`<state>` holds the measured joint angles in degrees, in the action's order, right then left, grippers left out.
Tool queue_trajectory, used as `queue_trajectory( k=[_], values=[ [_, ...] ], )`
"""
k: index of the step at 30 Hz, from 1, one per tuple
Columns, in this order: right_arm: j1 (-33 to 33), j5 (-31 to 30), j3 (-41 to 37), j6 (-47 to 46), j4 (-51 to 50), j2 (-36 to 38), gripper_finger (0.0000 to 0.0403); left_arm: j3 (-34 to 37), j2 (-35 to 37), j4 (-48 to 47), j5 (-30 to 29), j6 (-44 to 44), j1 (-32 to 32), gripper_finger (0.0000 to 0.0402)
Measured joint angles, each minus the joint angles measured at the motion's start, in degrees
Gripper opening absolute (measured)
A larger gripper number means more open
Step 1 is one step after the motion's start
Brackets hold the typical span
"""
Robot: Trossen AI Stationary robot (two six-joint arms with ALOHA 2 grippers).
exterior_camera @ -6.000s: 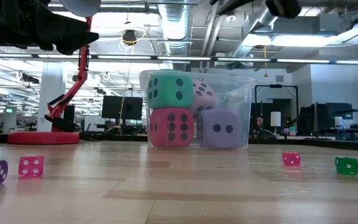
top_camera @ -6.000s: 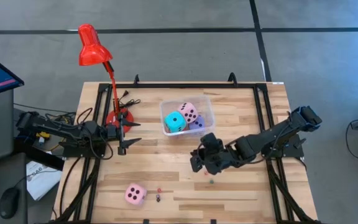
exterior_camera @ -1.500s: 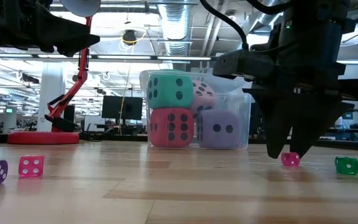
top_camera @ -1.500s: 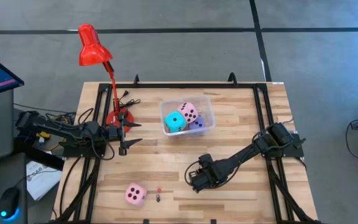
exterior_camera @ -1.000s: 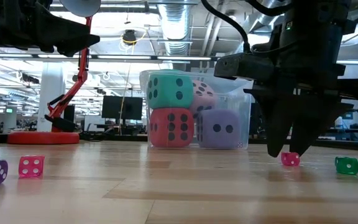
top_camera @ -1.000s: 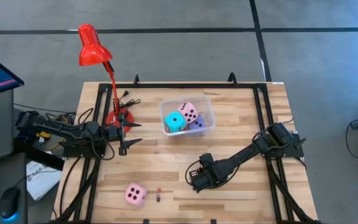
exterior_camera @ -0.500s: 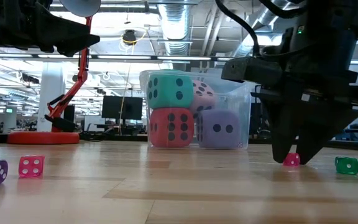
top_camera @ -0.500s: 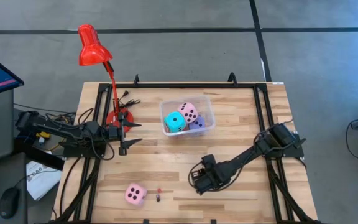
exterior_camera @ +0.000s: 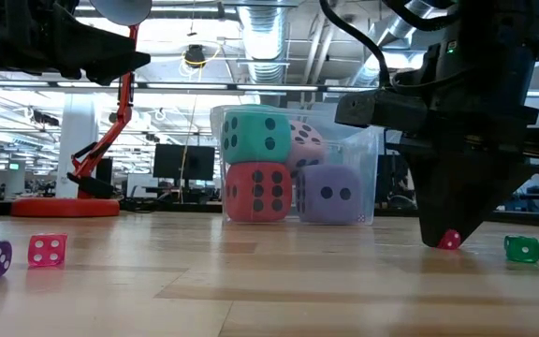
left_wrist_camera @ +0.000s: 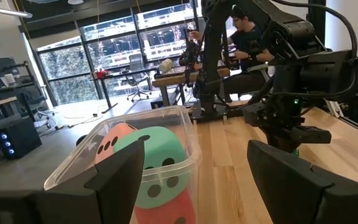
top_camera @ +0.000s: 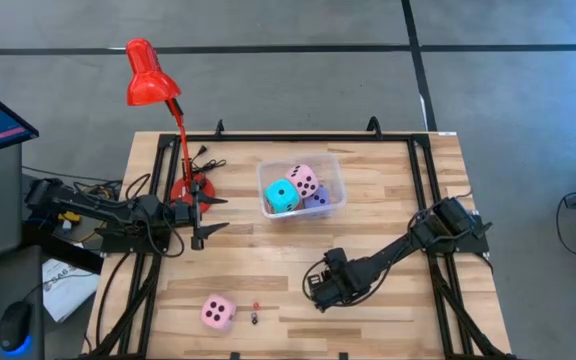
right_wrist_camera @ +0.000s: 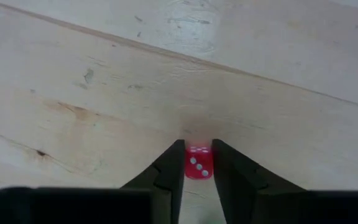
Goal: Pick & Place Dice
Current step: Put the small red die into the transparent bin
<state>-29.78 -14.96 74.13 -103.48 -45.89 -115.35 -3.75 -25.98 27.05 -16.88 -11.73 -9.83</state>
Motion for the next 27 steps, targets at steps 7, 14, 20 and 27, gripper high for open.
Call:
queue_trajectory(
  k=[7, 14, 20, 27],
  values=[
    [0.02, 0.02, 0.0, 0.0, 0.41, -0.04, 0.0052, 0.0, -0.01, 0.0, 0.0, 0.0, 0.01, 0.0274],
    [0.07, 0.37, 1.58, -0.02, -1.55, -0.34, 0.0055, 0.0, -0.01, 0.01, -0.01, -0.01, 0.01, 0.0274],
    [0.65, 1.0, 6.67, 4.47, -5.91, -0.01, 0.0055, 0.0, -0.02, 0.0, 0.0, -0.02, -0.01, 0.0274],
    [4.1, -3.11, 14.99, 13.23, -12.98, 0.11, 0.0055, 0.0, -0.02, 0.02, 0.0, -0.02, 0.0, 0.0274]
  ],
)
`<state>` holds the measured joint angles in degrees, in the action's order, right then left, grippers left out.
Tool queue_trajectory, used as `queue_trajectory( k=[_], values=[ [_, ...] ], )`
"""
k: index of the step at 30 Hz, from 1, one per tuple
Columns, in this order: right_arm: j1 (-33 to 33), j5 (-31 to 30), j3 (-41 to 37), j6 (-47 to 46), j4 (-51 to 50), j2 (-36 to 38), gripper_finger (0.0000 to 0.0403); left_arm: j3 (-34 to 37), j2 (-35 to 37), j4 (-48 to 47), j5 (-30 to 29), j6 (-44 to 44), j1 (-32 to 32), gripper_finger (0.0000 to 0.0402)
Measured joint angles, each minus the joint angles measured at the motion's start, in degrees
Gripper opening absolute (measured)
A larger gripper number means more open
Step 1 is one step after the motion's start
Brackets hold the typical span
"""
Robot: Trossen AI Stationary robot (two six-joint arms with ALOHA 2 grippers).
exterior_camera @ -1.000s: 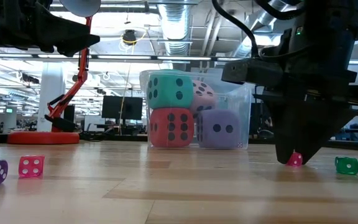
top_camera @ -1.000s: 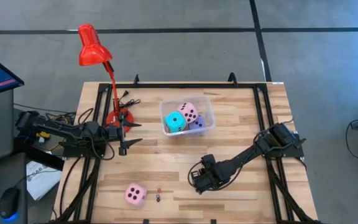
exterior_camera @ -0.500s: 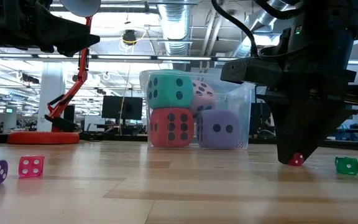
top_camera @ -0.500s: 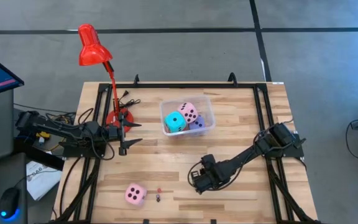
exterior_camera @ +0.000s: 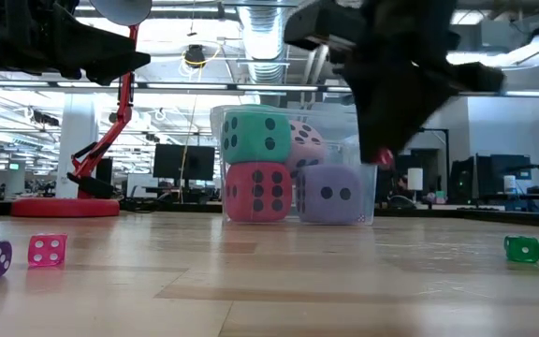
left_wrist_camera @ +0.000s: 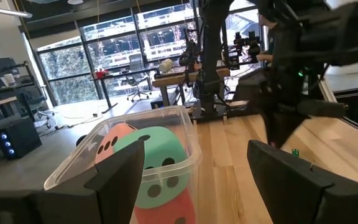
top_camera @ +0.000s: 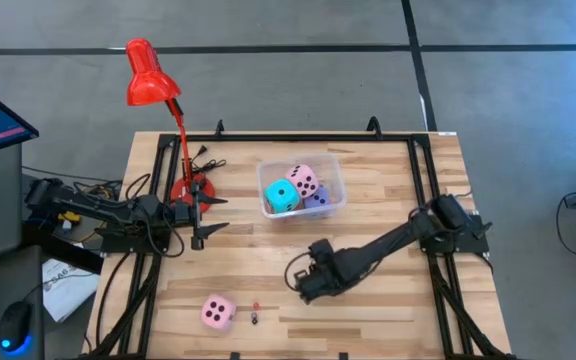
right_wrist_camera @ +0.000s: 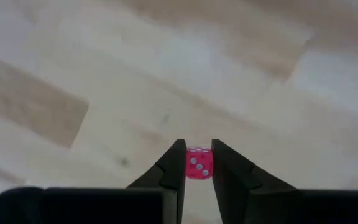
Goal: Pick & Place Dice
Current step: Put the small red die into the transparent bin
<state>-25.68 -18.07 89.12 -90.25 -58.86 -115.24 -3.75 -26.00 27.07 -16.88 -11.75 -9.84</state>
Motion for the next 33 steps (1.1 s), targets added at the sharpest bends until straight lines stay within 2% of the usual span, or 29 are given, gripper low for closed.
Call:
queue_trajectory(
  k=[9, 14, 17, 22, 33],
  values=[
    [4.17, -10.59, 12.56, 3.72, -21.66, 0.13, 0.0054, 0.0, 0.02, 0.0, -0.02, 0.0, 0.01, 0.0274],
    [6.64, -19.79, 18.24, 3.75, -30.73, 0.13, 0.0055, 0.0, 0.01, 0.0, -0.02, 0.0, 0.0, 0.0274],
    [8.87, -23.86, 20.43, 7.41, -30.74, 0.18, 0.0056, 0.0, 0.02, 0.0, 0.0, 0.0, 0.01, 0.0274],
    [13.1, -25.15, 21.75, 12.68, -30.04, 0.25, 0.0057, 0.0, 0.0, 0.0, 0.0, 0.0, 0.0, 0.0274],
    [17.46, -27.52, 21.71, 12.87, -30.76, 0.07, 0.0063, 0.0, 0.0, 0.02, 0.0, 0.0, 0.0, 0.0274]
  ],
)
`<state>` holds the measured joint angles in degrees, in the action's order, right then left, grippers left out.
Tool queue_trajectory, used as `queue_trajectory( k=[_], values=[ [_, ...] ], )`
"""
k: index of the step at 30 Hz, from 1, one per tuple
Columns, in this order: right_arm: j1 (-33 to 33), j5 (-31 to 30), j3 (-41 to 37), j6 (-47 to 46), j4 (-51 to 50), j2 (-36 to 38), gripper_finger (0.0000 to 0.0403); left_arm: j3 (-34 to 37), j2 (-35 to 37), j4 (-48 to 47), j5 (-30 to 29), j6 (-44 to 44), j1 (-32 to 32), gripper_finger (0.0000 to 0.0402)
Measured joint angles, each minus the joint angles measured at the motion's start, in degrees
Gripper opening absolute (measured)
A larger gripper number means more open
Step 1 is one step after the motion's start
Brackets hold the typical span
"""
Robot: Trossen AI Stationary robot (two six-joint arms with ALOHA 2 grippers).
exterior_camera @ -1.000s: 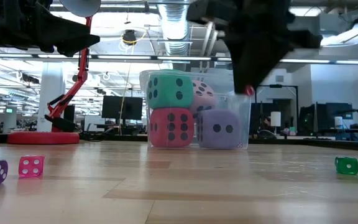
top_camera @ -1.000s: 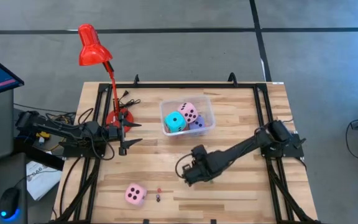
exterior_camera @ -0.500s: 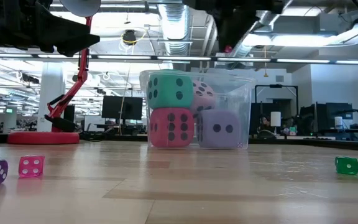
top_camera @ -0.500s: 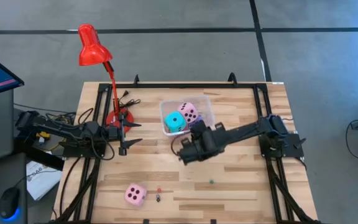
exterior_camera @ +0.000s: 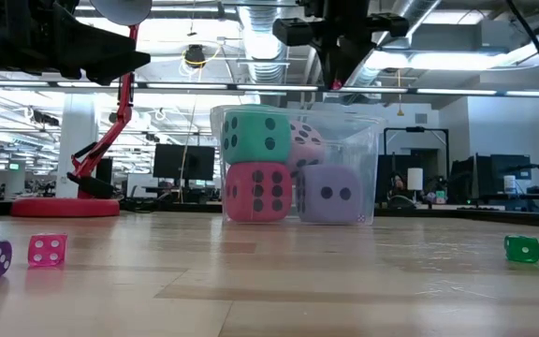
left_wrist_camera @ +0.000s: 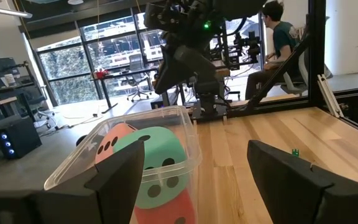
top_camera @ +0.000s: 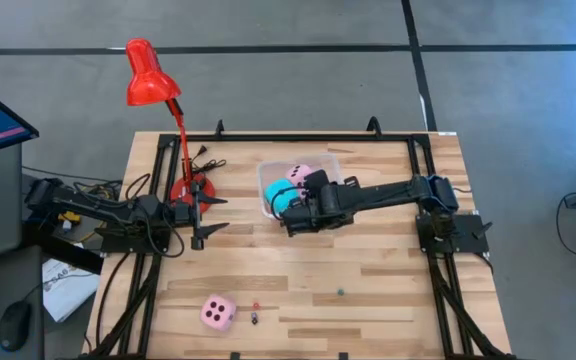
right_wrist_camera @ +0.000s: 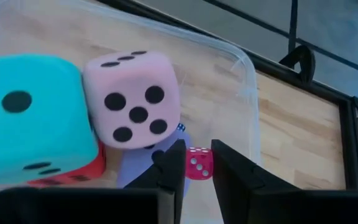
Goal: Pick & Place Dice
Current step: Put the small red die into the transparent bin
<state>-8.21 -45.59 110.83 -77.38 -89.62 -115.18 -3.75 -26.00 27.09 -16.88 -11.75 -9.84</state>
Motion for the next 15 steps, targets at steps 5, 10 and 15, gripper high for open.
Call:
queue_trajectory(
  k=[5, 10, 15],
  values=[
    [0.87, -0.14, 0.0, -0.02, 0.27, 0.0, 0.0085, 0.0, 0.02, 0.02, 0.0, 0.0, 0.0, 0.0274],
    [1.54, -0.03, 0.0, -0.09, 0.31, 0.0, 0.0119, 0.0, 0.01, 0.0, 0.0, 0.0, 0.0, 0.0274],
    [1.64, 0.1, 0.0, -0.15, 0.66, 0.0, 0.0164, 0.0, 0.0, 0.0, 0.0, 0.0, 0.01, 0.0274]
  ],
)
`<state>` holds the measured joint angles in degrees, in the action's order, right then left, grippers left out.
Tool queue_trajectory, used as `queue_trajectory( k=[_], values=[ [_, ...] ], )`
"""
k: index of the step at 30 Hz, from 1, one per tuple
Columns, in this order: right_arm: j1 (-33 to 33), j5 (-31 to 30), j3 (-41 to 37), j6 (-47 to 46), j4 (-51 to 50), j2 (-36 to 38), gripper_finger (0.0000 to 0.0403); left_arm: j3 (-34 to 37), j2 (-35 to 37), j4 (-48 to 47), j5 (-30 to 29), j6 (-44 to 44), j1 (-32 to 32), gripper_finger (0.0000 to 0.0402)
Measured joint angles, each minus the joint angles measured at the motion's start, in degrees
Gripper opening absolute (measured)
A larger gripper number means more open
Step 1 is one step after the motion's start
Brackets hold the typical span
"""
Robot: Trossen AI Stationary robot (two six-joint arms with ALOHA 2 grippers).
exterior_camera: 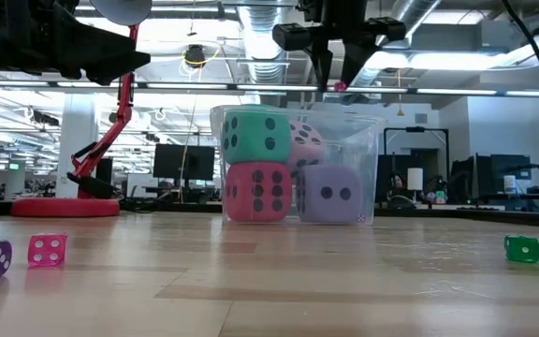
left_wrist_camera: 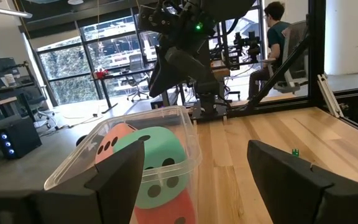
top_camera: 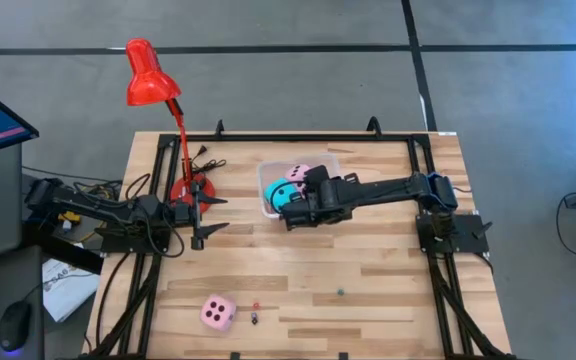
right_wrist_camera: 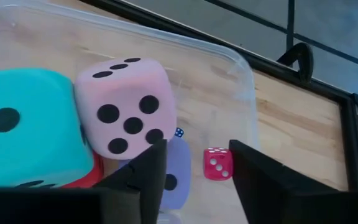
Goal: Pick & Place Dice
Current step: Put the small red die into the transparent bin
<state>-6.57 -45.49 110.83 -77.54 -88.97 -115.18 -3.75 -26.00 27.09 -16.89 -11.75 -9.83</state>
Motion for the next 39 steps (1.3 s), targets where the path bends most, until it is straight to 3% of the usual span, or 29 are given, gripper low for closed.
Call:
queue_trajectory(
  k=[8, 16, 20, 26, 32, 39],
  values=[
    [-0.11, 0.38, -2.32, 0.05, 6.78, -0.03, 0.0199, 0.0, 0.02, 0.02, 0.0, 0.0, -0.02, 0.0274],
    [0.0, 1.55, -8.96, -0.03, 10.08, -0.06, 0.019, 0.0, 0.02, 0.0, 0.0, 0.0, -0.01, 0.0274],
    [0.11, 6.23, -10.38, -0.47, 12.03, -0.07, 0.0186, 0.0, 0.01, 0.02, 0.0, 0.0, -0.01, 0.0274],
    [0.09, 6.82, -10.8, -0.66, 12.59, -0.02, 0.0183, 0.0, 0.0, 0.02, -0.02, 0.0, 0.0, 0.0274],
    [0.11, 14.77, -10.74, -0.43, 12.98, -0.02, 0.0183, 0.0, 0.02, 0.0, 0.0, 0.0, 0.0, 0.0274],
    [0.47, 13.53, -10.75, 2.61, 12.94, 0.0, 0.0183, 0.0, 0.0, 0.0, -0.01, 0.0, -0.01, 0.0274]
  ],
)
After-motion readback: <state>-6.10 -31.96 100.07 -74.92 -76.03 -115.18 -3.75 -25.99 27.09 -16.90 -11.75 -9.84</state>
